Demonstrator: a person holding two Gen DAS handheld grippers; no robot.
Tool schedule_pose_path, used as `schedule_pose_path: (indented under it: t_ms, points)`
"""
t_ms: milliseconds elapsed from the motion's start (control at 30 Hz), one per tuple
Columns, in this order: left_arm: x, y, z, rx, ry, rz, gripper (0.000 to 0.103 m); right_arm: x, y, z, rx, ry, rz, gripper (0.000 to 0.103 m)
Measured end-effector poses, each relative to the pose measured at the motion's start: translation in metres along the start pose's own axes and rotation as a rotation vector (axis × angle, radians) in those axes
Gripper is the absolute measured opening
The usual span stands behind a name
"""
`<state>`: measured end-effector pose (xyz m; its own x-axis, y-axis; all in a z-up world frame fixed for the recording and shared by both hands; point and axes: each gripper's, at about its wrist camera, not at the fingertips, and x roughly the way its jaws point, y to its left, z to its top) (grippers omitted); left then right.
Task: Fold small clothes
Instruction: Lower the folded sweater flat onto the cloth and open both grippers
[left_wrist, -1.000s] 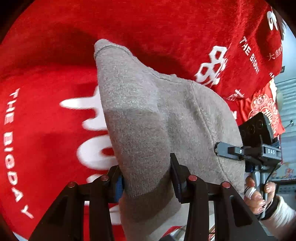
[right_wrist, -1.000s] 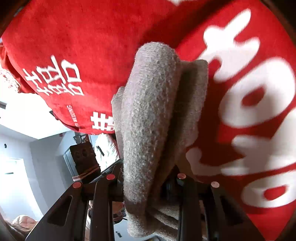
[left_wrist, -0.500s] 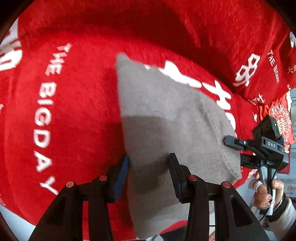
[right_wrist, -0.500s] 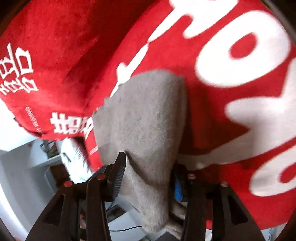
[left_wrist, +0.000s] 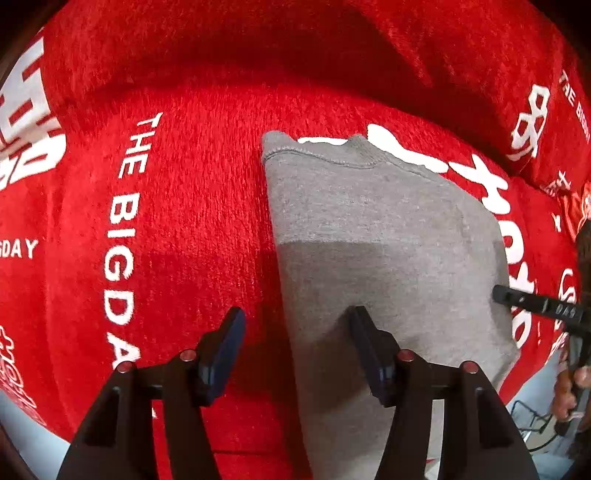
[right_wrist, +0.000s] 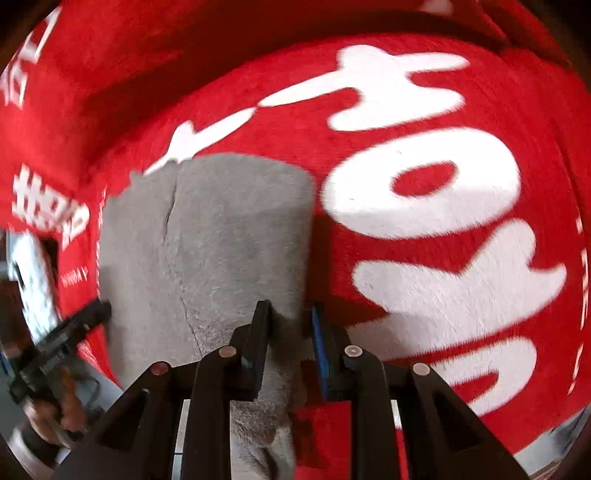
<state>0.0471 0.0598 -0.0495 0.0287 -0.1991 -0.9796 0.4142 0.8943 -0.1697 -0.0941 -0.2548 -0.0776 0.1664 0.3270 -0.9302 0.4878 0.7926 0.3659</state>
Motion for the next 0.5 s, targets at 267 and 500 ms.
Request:
schedule_pose_path:
  t_ms: [267,500]
  points:
    - [-0.007,0.0,-0.003,-0.029,0.037,0.001,0.061,-0.038,0.014,-0.029,0.028,-0.028,0.053,0.024]
    - [-0.017,-0.017,-0.028,0.029,0.055,0.017,0.061,-0.019,0.043,-0.054,-0.057,0.039,-0.009,0.024]
